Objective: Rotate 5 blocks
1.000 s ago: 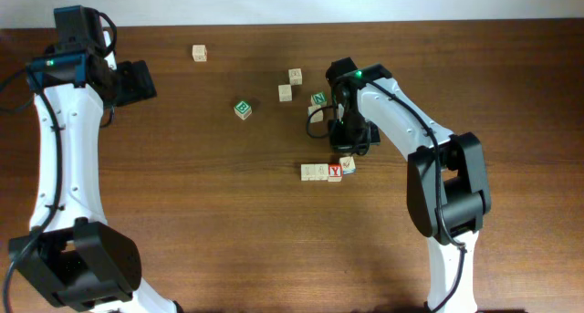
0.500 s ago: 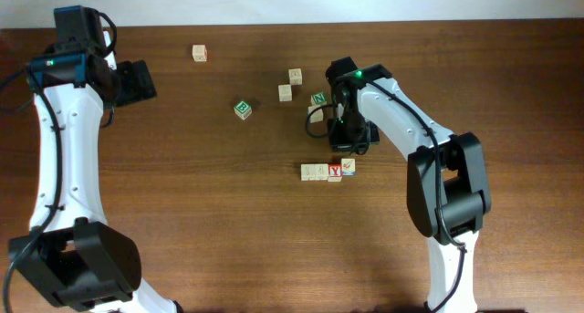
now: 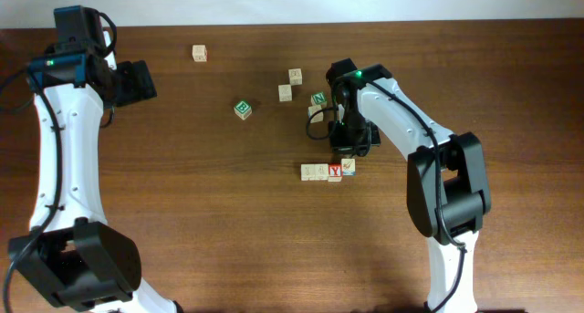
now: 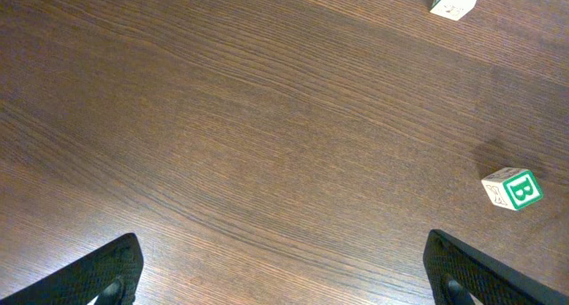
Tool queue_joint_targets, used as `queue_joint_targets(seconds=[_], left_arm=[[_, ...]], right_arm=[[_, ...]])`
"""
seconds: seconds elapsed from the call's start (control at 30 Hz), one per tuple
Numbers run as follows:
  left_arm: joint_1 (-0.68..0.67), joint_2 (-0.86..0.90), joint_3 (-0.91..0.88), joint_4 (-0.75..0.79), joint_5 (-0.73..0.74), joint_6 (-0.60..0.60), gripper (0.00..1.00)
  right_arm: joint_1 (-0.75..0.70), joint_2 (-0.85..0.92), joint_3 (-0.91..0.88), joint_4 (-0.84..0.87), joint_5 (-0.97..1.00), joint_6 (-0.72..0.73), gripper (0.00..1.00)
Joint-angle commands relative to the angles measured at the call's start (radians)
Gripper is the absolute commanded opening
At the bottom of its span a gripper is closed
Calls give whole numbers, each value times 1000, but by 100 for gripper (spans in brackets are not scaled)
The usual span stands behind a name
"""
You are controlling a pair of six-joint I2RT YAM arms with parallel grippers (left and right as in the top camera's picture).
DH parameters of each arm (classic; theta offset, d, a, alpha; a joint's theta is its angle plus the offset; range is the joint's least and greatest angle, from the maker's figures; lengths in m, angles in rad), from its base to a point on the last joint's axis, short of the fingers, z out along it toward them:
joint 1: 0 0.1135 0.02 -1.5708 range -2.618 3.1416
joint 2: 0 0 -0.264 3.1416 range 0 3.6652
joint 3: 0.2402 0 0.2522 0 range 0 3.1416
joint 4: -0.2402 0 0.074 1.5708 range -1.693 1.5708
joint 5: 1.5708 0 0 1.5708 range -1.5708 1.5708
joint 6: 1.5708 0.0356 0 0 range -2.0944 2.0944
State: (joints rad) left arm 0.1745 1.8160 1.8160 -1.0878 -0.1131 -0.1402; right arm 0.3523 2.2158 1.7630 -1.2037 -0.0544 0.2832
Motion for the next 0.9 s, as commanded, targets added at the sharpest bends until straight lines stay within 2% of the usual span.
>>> queue_joint_targets(seconds=[0.0, 0.5, 0.63, 0.73, 0.87], left_arm=[[5, 2, 19, 1, -8, -13, 99], [5, 2, 19, 2, -8, -13, 99], [5, 2, 19, 1, -8, -13, 99], [5, 2, 19, 1, -8, -13, 99], [5, 2, 19, 2, -8, -13, 99]], right_arm=[[15, 2, -9, -8, -17, -15, 5], [32, 2, -8, -18, -17, -13, 4], [9, 1, 56, -19, -22, -9, 6], [-15, 1, 159, -27, -53, -10, 13], [-24, 1, 276, -2, -76, -9, 31]])
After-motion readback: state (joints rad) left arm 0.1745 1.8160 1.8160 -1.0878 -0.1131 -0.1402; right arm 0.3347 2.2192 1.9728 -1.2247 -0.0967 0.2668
